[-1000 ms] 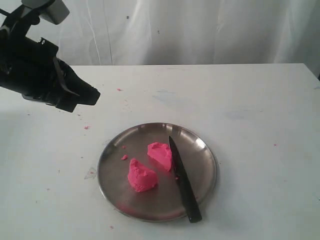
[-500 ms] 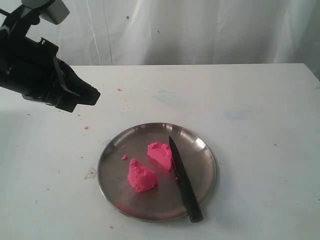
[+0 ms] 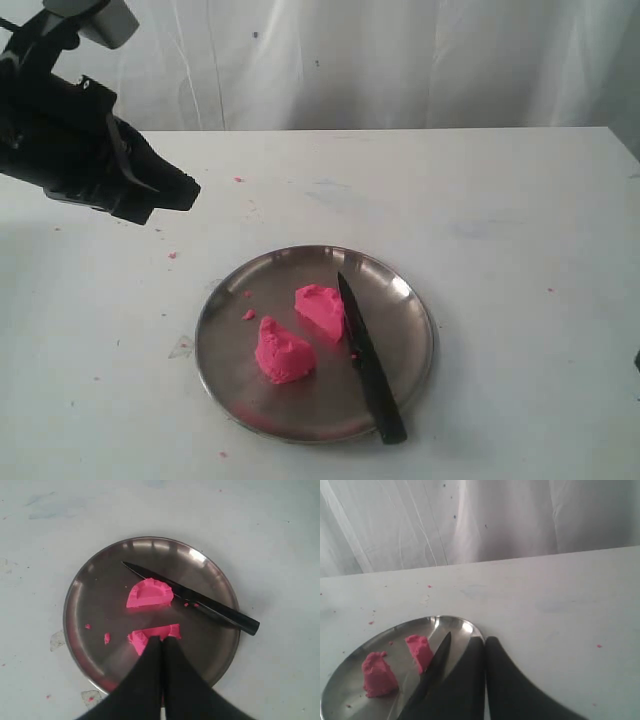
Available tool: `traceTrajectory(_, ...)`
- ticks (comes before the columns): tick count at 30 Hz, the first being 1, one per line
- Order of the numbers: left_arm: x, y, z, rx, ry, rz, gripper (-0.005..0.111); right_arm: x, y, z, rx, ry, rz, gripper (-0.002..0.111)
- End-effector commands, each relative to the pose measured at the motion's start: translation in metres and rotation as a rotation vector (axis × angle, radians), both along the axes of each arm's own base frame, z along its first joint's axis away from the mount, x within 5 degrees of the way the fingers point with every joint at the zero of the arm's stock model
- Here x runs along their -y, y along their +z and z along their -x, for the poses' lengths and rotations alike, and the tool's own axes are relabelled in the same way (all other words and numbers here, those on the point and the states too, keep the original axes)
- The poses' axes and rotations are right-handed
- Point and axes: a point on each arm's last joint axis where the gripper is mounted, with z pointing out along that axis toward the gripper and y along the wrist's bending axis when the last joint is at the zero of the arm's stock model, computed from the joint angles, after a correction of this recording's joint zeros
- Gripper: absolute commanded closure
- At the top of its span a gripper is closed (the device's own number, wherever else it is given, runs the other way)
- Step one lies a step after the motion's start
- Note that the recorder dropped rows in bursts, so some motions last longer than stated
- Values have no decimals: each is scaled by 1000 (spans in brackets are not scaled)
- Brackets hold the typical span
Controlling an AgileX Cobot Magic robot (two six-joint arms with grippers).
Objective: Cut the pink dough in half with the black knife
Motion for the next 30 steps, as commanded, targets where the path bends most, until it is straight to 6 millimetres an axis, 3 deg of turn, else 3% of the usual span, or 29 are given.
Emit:
traceTrajectory(1, 0, 1, 4, -9, -5, 9, 107, -1, -8, 1, -61, 10, 26, 108)
traceTrajectory(17, 0, -2, 3, -8, 1, 8, 107, -1, -8, 1, -63, 10, 27, 108)
traceTrajectory(21, -6, -5, 17, 14, 13, 1, 107, -1, -8, 1, -63, 10, 25, 108)
traceTrajectory(23, -12, -1, 36, 61, 22, 9, 107, -1, -8, 1, -63, 10, 25, 108)
traceTrajectory(26, -27, 6, 85, 165, 24, 41, 107, -1, -8, 1, -63, 10, 25, 108)
traceTrajectory(27, -34, 6, 110, 222, 24, 59, 107, -1, -8, 1, -63, 10, 25, 108)
traceTrajectory(30, -47, -5, 155, 322, 24, 99, 107, -1, -8, 1, -63, 10, 25, 108)
